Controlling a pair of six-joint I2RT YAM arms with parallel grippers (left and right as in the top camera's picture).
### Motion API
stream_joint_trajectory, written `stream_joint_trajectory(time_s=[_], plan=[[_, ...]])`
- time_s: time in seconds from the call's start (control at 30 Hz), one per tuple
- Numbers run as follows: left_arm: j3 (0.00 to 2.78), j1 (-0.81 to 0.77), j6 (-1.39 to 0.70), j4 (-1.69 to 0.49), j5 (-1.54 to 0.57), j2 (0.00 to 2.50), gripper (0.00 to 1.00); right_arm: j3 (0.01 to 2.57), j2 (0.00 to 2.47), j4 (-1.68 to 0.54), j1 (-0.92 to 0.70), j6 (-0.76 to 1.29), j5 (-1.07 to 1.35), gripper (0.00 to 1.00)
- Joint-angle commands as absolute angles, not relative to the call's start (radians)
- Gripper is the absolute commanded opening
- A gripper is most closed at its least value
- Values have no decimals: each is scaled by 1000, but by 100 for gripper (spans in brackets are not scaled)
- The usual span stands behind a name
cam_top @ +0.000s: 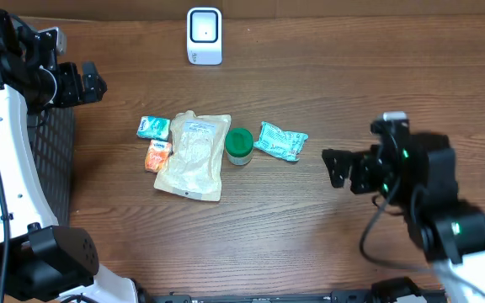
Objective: Scan the item barcode
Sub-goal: 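Reach the right gripper to the mint-green pack and grasp it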
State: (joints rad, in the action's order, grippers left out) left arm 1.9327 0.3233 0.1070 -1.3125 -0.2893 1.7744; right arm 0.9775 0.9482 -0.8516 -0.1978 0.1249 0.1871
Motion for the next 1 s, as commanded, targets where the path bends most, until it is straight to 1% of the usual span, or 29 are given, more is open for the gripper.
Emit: stream_joint_trajectory(time_s=[0.0, 0.13, 0.37, 0.4, 0.5, 0.57, 0.63, 0.73, 0.87, 0.93, 0.97], plan=[[1950, 327, 97, -1312, -304, 1743, 99, 1081, 1073, -878, -201, 127, 299, 100], [1950, 327, 97, -1312, -304, 1743, 100, 1139, 1210, -862, -201, 127, 381, 100], [1950, 327, 97, -1312, -304, 1743, 100, 1140, 1369, -771, -201, 152, 411, 100], [1950, 327, 97, -1312, -304, 1743, 99, 1140, 1391, -765, -201, 183, 412, 97], [1950, 327, 97, -1312, -304, 1743, 100, 1140, 1464, -747, -201, 296, 413, 78], [1950, 327, 97, -1312, -304, 1743, 100, 1140, 1514, -727, -203, 366, 414, 63], [1950, 327, 97, -1311, -304, 1743, 99, 1140, 1552, -704, -207, 408, 428, 53], [1950, 327, 97, -1312, -304, 1743, 99, 1140, 1588, -662, -226, 426, 435, 35], [1950, 327, 97, -1312, -304, 1743, 99, 1139, 1633, -608, -264, 531, 371, 15], [1950, 327, 97, -1312, -304, 1743, 100, 1139, 1665, -606, -277, 593, 344, 8], [1950, 327, 97, -1312, -304, 1743, 100, 1139, 1682, -606, -282, 609, 341, 7]])
